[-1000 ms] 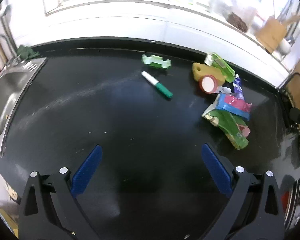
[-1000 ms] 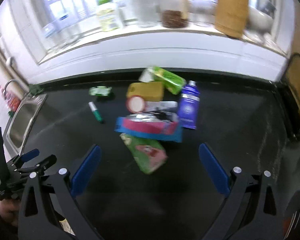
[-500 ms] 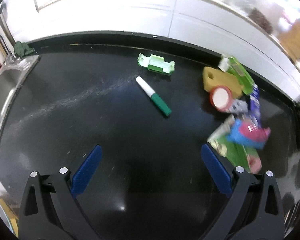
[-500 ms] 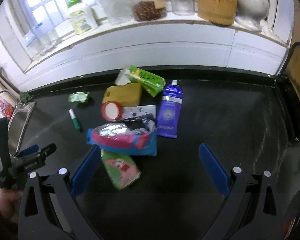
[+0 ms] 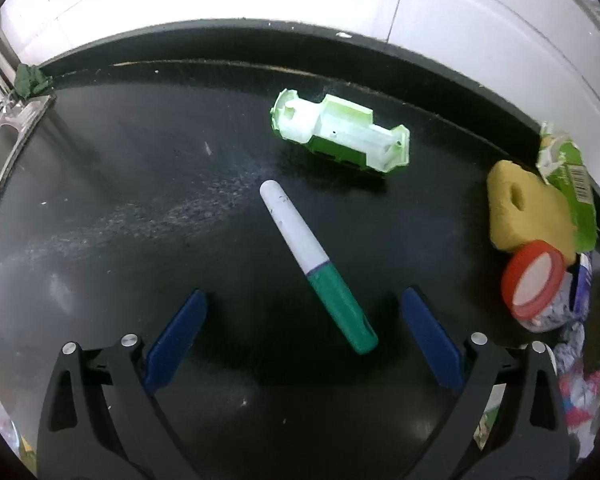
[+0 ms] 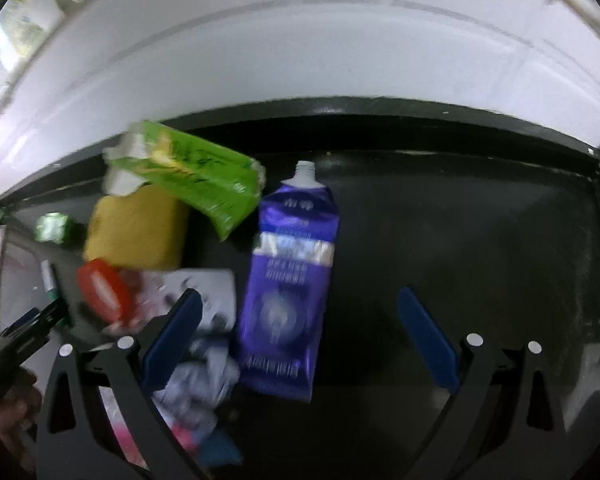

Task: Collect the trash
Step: 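Grasp the green-capped marker with left tool while right tool grasps purple toothpaste tube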

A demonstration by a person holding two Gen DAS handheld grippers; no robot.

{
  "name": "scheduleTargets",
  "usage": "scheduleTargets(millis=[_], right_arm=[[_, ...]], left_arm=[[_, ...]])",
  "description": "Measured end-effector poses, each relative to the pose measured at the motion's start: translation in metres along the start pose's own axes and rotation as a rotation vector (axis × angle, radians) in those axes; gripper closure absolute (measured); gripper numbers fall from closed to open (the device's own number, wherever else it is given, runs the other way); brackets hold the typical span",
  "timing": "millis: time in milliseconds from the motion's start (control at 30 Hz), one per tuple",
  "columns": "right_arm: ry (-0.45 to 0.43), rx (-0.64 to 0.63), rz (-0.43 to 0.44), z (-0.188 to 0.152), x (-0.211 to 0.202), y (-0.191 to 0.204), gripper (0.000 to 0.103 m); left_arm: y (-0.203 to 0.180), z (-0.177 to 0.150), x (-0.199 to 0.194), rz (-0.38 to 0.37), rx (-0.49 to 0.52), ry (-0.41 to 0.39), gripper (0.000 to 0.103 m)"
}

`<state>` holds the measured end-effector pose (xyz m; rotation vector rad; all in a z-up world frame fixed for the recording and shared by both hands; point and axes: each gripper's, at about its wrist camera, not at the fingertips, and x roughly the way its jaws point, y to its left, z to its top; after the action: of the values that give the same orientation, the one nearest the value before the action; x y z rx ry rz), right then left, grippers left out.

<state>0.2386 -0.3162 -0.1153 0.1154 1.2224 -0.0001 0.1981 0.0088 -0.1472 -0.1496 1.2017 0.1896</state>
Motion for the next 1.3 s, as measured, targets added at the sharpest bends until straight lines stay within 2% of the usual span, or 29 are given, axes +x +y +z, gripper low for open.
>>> scheduleTargets(millis=[100,167,233,267,300,333,400,500,700,1033,1300], right_arm=[[0.026,-0.018,-0.031,0.009,0.022,0.004,0.011],[0.032,-0.025,-0.052,0.011,0.031,0.006,0.016],[0.013,-0.048,-0.086,0.011,0.033,0.010,0.019],[0.001,-0.055,-0.082,0.010,0.033,0.011,0.030],[-0.010,-0.060,-0.079,0.010,0.031,0.012,0.037],[-0.025,-0.074,-0.075,0.010,0.028,0.015,0.049],[-0.010,-0.062,-0.058,0.009,0.028,0.015,0.050],[0.000,-0.060,-0.054,0.008,0.027,0.013,0.051],[-0.047,-0.067,-0.052,0.003,-0.001,0.010,0.051],[-0.131,-0.085,-0.024,-0.033,-0.066,0.017,0.051],[-0.148,-0.098,-0.009,-0.102,-0.117,0.015,0.051]], left_arm=[[-0.002,0.005,0.003,0.036,0.012,-0.026,0.012],[-0.002,0.006,0.003,0.038,0.008,-0.042,0.015],[-0.005,0.006,0.001,0.036,0.021,-0.068,0.028],[-0.006,0.005,-0.001,0.032,0.031,-0.077,0.033],[-0.009,0.004,-0.002,0.027,0.049,-0.092,0.045],[-0.012,0.004,-0.004,0.022,0.070,-0.105,0.063],[-0.017,0.002,-0.006,0.031,0.107,-0.115,0.090],[-0.017,0.002,-0.007,0.014,0.106,-0.103,0.091],[-0.013,-0.006,-0.028,-0.032,0.124,-0.102,0.091],[-0.005,-0.047,-0.086,-0.086,0.156,-0.119,0.091],[0.009,-0.091,-0.117,-0.113,0.181,-0.119,0.091]])
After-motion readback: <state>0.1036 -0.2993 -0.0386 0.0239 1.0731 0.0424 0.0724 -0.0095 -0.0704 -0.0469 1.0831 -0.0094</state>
